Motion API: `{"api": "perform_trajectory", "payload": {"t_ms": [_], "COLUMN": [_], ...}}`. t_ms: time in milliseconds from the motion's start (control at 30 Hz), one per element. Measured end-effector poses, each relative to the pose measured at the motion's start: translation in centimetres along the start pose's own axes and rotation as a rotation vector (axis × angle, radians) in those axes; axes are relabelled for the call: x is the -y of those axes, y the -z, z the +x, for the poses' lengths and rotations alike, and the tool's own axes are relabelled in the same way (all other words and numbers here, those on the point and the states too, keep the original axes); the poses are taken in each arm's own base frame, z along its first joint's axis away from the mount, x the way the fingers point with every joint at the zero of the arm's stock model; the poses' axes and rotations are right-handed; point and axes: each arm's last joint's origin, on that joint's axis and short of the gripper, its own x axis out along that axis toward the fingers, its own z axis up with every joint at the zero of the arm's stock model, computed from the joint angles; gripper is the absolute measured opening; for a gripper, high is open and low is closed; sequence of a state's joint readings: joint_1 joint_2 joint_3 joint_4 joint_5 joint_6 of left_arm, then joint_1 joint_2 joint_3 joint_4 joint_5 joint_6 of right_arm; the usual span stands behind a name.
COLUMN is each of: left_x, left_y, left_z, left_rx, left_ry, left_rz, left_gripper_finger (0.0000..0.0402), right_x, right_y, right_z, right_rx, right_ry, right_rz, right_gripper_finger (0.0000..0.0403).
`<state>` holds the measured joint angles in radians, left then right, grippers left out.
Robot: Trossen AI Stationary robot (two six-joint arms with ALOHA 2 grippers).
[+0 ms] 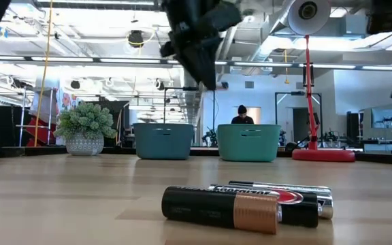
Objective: Sort batteries
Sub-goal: Put the silver battery into the blue bin
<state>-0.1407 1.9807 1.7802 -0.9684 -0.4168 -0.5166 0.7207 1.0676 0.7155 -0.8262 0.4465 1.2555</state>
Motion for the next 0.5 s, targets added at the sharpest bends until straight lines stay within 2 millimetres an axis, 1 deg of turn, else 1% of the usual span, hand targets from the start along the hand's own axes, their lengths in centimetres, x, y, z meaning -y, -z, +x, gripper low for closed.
{"api": "perform_trajectory", "payload": {"t_ms": [67,133,200,300,367,433,500], "left_x": [-3.4,-6.4,-9.2,-13.3,-15.8,-18.0,-19.8], "left_y": [-1.7,-2.8,-3.6,-4.3,-4.2,-3.2,-1.7], "left_z": [-0.7,-0.9,-0.7,0.3,1.8,3.9,6.2], "left_rx": [0.028,0.033,0.018,-0.024,-0.060,-0.115,-0.170], "left_ry": [-0.026,-0.046,-0.064,-0.058,-0.019,0.027,0.056], "left_rz": [0.021,0.053,0.089,0.115,0.106,0.078,0.037], "left_gripper_finger": [0.0038,0.0038,0.0038,0.0038,0.0038,0.0038,0.0038], "right_x": [0.2,0.5,0.7,1.0,1.1,1.3,1.5], "right_y": [-0.5,-0.9,-1.4,-1.9,-2.2,-2.5,-2.8], "right_z": [0.2,0.5,0.6,0.9,1.0,1.2,1.3], "right_rx": [0.007,0.014,0.023,0.033,0.039,0.045,0.050], "right_ry": [0.018,0.036,0.048,0.067,0.077,0.086,0.093], "right_rz": [0.044,0.092,0.137,0.193,0.212,0.235,0.280], "right_gripper_finger": [0.0116,0.0116,0.0116,0.0116,0.0116,0.0116,0.0116]}}
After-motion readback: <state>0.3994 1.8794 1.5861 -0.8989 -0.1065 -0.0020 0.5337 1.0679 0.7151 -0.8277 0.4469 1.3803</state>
